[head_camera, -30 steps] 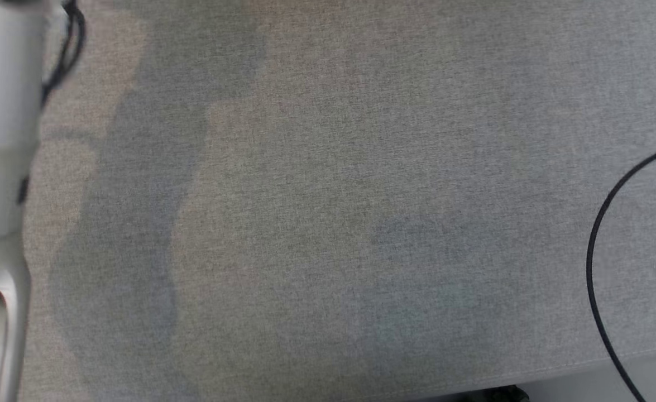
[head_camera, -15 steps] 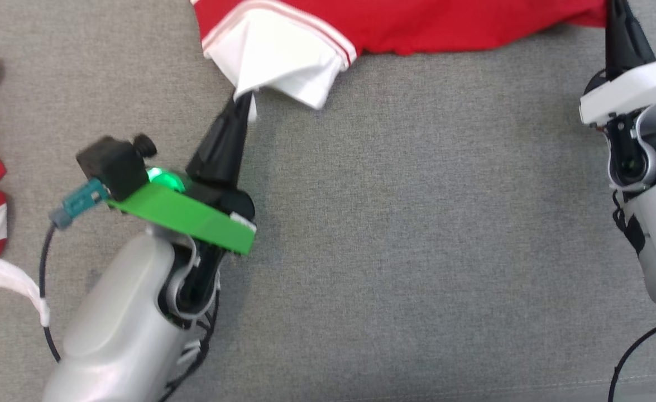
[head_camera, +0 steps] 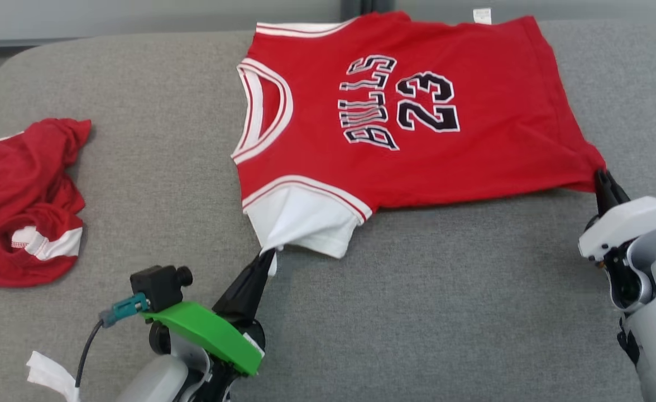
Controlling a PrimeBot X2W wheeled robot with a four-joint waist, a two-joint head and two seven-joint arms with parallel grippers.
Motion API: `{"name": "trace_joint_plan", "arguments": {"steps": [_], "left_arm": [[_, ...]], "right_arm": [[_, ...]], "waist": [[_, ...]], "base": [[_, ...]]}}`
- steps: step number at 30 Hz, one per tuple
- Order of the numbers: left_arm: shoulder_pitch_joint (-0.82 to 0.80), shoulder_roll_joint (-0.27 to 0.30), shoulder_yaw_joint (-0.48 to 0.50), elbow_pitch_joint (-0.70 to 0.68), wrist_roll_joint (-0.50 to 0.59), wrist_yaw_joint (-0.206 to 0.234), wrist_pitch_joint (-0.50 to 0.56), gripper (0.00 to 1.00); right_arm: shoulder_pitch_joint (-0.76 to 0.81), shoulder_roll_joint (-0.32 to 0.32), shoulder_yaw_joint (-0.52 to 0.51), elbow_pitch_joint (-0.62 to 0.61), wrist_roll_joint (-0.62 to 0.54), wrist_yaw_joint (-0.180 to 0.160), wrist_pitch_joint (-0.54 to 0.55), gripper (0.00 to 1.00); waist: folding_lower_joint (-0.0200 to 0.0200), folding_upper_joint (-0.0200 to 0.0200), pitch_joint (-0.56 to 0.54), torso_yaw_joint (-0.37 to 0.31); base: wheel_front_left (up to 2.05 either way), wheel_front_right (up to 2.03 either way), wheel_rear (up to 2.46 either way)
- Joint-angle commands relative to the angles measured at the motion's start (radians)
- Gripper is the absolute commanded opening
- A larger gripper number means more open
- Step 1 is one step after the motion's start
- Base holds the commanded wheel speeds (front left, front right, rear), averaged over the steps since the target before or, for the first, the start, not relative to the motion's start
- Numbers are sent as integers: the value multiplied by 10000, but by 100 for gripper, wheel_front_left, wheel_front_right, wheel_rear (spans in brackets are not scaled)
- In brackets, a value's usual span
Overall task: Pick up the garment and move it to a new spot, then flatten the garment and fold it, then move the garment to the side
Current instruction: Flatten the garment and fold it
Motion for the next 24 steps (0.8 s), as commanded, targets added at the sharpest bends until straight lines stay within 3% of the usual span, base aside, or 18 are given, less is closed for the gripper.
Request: {"name": "trace_joint_plan", "arguments": {"steps": [1,6,12,20,24], "left_arm": [[319,151,-30,-12,-73,73,38,0],[867,318,-212,-199,-293,260,413,0],[1586,692,-413,-799,-668,634,1065,0],[2233,1134,-723,-1546,-986,1355,1986,0],[2167,1187,-529,-1985,-1004,1389,1853,0]], "right_arm": [[456,94,-310,-248,-195,-1,195,0],[1766,697,-1574,-1451,-1015,-1,966,0],[3295,1877,-3219,-3663,-2632,-2,2486,0],[4559,2267,-3844,-5271,-3218,-2,4119,0],[4634,2263,-3698,-5549,-3003,-2,4316,0]], "waist": [[0,0,-788,221],[0,0,-1024,233],[0,0,-1123,197],[0,0,-1176,252],[0,0,-1105,205]], "base": [[0,0,0],[0,0,0],[0,0,0],[0,0,0],[0,0,0]]}}
